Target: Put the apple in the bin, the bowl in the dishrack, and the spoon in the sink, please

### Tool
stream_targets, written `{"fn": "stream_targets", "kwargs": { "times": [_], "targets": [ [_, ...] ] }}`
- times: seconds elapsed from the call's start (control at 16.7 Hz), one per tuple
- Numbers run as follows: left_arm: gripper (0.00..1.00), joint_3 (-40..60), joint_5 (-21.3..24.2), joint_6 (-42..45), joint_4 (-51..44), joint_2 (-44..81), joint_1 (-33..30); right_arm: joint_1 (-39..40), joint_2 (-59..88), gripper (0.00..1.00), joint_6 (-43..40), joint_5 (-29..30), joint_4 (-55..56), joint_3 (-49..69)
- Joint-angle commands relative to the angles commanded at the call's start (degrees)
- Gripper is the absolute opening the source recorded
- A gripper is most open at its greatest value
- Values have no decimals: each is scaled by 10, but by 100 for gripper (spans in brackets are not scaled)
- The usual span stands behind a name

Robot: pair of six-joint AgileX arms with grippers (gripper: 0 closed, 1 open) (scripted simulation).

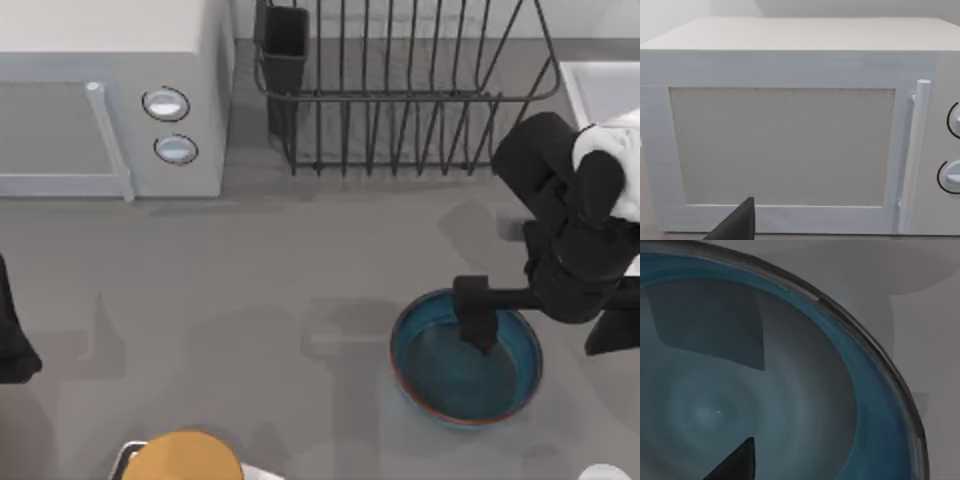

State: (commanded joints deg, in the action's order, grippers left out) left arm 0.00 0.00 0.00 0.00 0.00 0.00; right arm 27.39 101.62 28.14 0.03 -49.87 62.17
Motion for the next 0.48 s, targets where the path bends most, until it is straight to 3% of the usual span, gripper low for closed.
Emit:
{"fn": "stream_targets", "kwargs": {
  "times": [0.42,0.48],
  "targets": [
    [100,0,0,0,0,0,0,1,17,100,2,0,42,-32],
    [100,0,0,0,0,0,0,1,17,92,2,0,42,-32]
  ]
}}
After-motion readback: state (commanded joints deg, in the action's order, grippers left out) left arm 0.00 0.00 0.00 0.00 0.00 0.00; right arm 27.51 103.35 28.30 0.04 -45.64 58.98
